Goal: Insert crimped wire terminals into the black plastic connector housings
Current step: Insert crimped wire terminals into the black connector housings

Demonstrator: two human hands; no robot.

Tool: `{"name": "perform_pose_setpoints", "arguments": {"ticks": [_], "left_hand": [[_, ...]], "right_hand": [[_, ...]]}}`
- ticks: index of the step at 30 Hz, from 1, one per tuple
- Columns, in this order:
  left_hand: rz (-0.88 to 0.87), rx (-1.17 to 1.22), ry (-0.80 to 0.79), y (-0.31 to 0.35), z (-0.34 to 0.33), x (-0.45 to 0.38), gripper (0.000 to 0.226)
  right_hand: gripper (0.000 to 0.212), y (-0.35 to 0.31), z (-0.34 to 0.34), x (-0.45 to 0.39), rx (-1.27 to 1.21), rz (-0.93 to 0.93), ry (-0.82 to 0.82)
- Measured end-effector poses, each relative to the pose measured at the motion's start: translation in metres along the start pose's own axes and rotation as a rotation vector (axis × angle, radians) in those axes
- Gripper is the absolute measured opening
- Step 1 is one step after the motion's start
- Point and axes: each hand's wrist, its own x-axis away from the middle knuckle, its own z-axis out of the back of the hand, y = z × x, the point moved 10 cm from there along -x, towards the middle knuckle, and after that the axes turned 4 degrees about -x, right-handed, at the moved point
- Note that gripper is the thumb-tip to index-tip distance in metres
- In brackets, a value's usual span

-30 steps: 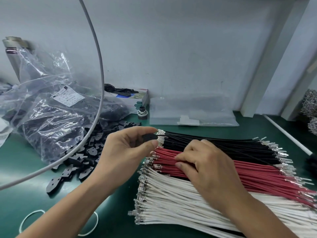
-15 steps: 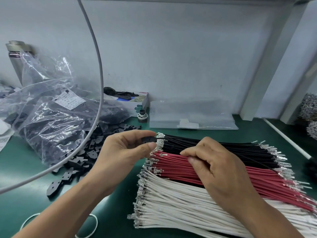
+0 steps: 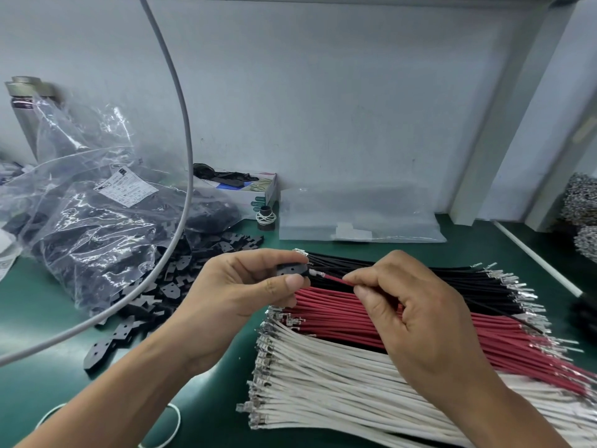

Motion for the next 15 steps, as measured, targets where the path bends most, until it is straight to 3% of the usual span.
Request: {"name": "perform_pose_setpoints", "arguments": {"ticks": [15], "left_hand": [[-0.027, -0.073, -0.055, 0.007, -0.007, 0.002, 0.034]], "right_hand": [[0.020, -0.016, 0.003, -0.003, 0.120, 0.097, -0.077]]}}
